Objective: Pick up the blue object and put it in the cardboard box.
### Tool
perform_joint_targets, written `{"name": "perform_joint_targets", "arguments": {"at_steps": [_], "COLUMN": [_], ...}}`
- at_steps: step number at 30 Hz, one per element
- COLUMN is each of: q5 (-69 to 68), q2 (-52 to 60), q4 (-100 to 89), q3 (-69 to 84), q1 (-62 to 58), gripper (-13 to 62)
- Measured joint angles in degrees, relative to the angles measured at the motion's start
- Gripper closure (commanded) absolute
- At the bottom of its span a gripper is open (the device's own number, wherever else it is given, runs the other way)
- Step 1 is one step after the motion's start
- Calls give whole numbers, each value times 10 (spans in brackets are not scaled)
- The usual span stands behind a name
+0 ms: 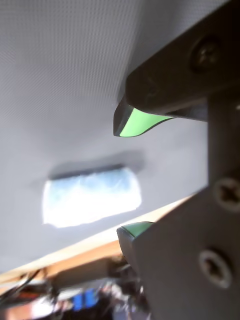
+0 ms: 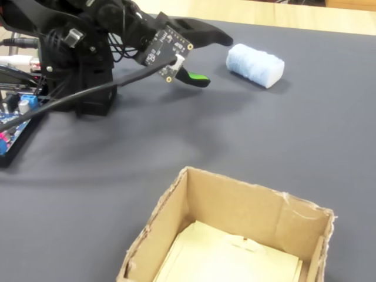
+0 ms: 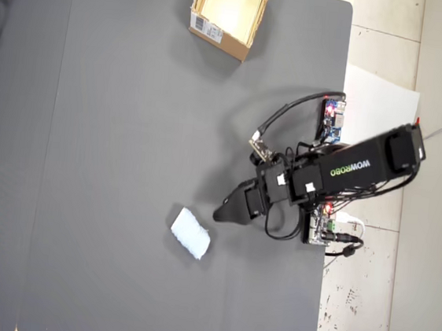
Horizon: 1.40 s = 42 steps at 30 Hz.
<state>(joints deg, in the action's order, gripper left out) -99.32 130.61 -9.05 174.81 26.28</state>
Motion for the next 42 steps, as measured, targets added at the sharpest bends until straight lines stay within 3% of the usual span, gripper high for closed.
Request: {"name": "perform_joint_targets", "arguments": {"at_steps": [10, 17, 29, 38, 42], "q5": [-40, -42, -105, -177, -177], "q2": [0, -25, -273, -419, -452], "q4": [238, 292, 401, 410, 410], "q3": [-101, -201, -440, -509, -536], "q1": [35, 36, 37, 38, 39], "gripper": [163, 163, 163, 158, 221]}}
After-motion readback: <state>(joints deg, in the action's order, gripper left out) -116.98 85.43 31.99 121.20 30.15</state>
